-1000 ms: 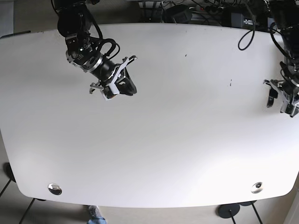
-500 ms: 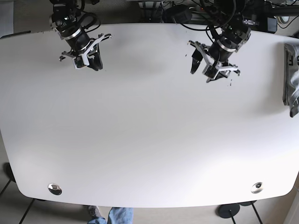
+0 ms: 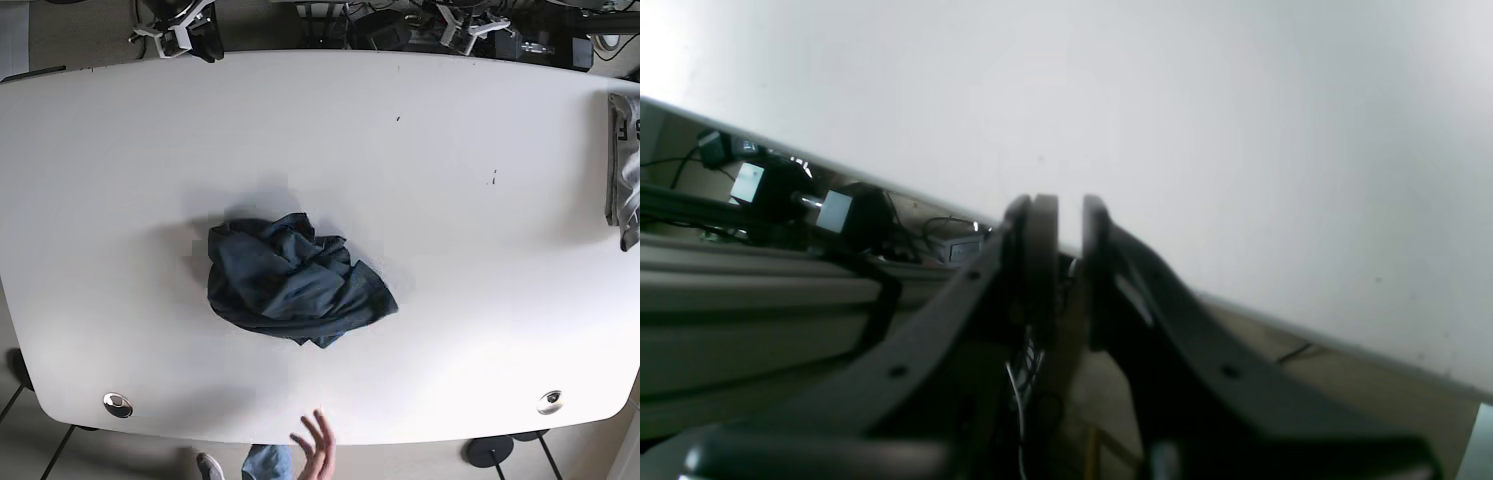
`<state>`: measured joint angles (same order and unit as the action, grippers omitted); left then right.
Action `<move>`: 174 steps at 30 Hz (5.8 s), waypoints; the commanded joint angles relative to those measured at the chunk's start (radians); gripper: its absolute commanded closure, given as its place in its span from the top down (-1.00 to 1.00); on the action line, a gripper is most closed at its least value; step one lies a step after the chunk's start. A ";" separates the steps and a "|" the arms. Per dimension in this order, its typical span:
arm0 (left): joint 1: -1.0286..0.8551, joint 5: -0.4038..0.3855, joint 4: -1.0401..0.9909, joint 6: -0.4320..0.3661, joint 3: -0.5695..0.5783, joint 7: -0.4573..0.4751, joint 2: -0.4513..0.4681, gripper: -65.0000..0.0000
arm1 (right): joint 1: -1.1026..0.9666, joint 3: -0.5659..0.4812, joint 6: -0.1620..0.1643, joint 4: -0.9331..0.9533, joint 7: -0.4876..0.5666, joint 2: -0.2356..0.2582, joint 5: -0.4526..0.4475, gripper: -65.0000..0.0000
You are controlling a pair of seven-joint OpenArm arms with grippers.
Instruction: Fold the T-shirt properly
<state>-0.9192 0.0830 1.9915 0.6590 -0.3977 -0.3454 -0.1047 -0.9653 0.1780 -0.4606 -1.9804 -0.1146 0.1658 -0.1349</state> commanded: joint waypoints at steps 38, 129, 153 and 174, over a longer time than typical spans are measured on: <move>0.372 -0.084 -0.024 -0.169 0.052 0.038 0.044 0.13 | 1.023 -0.444 -0.002 0.327 -0.472 0.056 -0.004 0.17; 0.372 -0.084 -0.044 -0.169 0.041 0.038 0.050 0.13 | 0.957 -0.432 0.113 0.481 -0.109 -0.022 0.375 0.70; 0.372 -0.088 0.004 -0.169 -0.017 0.041 0.049 0.12 | 0.937 -0.426 0.027 -0.001 -0.342 -0.131 0.375 -0.95; 0.444 -0.088 0.027 -0.167 -0.019 0.042 0.046 0.12 | 1.916 -0.324 0.006 0.042 -0.748 -0.191 0.022 -0.94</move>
<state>-0.4747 0.0063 1.9945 0.4938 -0.4137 -0.3313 -0.0605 0.9146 -0.1501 -0.4629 -1.9282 -0.8936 -0.0219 -0.1062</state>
